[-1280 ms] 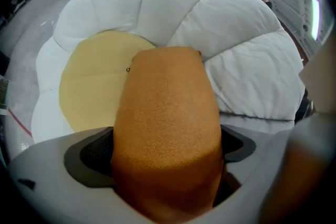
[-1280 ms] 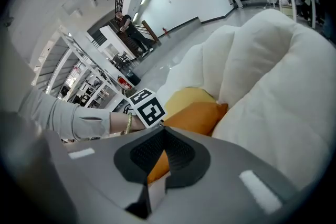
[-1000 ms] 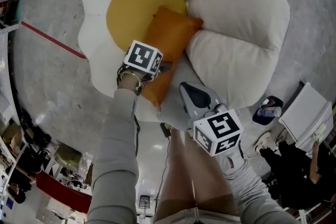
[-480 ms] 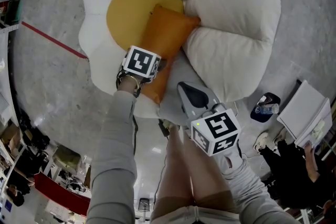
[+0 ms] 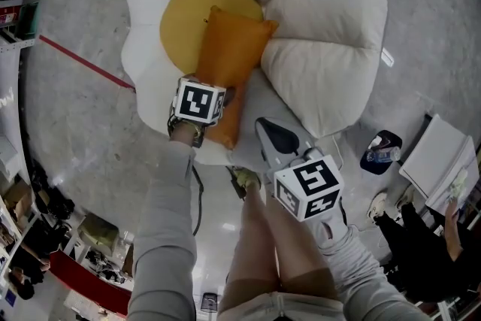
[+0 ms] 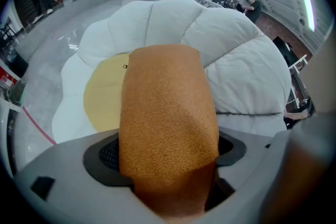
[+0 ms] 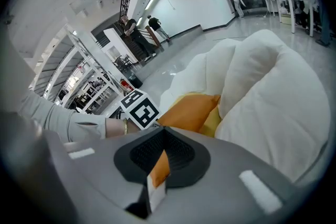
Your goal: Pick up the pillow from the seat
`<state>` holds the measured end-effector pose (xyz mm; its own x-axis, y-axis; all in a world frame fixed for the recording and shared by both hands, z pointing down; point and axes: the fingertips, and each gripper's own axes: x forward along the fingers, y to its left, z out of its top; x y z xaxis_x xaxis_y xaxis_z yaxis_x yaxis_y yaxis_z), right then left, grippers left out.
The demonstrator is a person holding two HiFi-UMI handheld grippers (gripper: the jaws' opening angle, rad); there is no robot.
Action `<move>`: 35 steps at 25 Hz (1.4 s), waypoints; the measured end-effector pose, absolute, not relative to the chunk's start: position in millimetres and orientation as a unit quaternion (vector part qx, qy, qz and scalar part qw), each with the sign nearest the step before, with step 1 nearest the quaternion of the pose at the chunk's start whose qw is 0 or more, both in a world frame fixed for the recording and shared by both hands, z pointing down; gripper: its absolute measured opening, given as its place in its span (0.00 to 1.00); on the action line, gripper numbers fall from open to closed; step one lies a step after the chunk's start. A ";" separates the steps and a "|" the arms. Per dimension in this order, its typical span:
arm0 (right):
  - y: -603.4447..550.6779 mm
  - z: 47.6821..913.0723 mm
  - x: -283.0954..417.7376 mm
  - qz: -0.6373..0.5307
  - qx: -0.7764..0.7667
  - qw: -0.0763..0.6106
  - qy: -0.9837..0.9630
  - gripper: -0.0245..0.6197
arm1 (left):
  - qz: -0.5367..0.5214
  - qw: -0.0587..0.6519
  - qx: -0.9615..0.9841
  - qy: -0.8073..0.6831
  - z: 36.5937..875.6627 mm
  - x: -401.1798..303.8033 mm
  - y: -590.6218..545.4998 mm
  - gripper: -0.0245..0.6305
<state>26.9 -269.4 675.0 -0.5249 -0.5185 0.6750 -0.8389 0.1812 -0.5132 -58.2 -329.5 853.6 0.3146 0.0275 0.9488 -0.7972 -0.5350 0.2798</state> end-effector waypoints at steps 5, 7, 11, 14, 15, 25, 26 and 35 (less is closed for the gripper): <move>-255.2 662.6 20.1 0.440 0.457 0.176 -0.752 0.04 | 0.486 0.391 0.723 -0.297 823.6 -62.8 -320.1 0.72; -247.4 657.4 16.9 0.436 0.459 0.176 -0.754 0.04 | 0.472 0.390 0.729 -0.306 812.0 -65.6 -312.2 0.72; -231.4 646.2 11.7 0.427 0.465 0.172 -0.756 0.04 | 0.447 0.386 0.738 -0.326 787.5 -72.9 -294.1 0.72; -218.0 636.5 6.4 0.419 0.469 0.170 -0.758 0.04 | 0.425 0.387 0.745 -0.338 766.3 -79.6 -277.6 0.72; -213.7 632.6 4.1 0.416 0.470 0.170 -0.759 0.04 | 0.418 0.387 0.748 -0.342 758.7 -82.4 -271.9 0.72; -160.7 598.9 -17.8 0.397 0.478 0.171 -0.765 0.04 | 0.367 0.381 0.757 -0.383 685.8 -115.2 -208.1 0.72; -154.9 594.6 -20.7 0.395 0.477 0.172 -0.766 0.04 | 0.361 0.381 0.757 -0.388 677.5 -119.2 -200.5 0.72; -107.9 543.6 -30.0 0.367 0.468 0.190 -0.781 0.04 | 0.297 0.390 0.750 -0.444 594.9 -150.0 -132.1 0.72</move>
<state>-30.0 -107.9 543.6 -0.4900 -0.5921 0.6398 -0.8704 0.2923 -0.3961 -150.0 -132.1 594.9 0.4303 -0.4340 0.7915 -0.8972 -0.3020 0.3222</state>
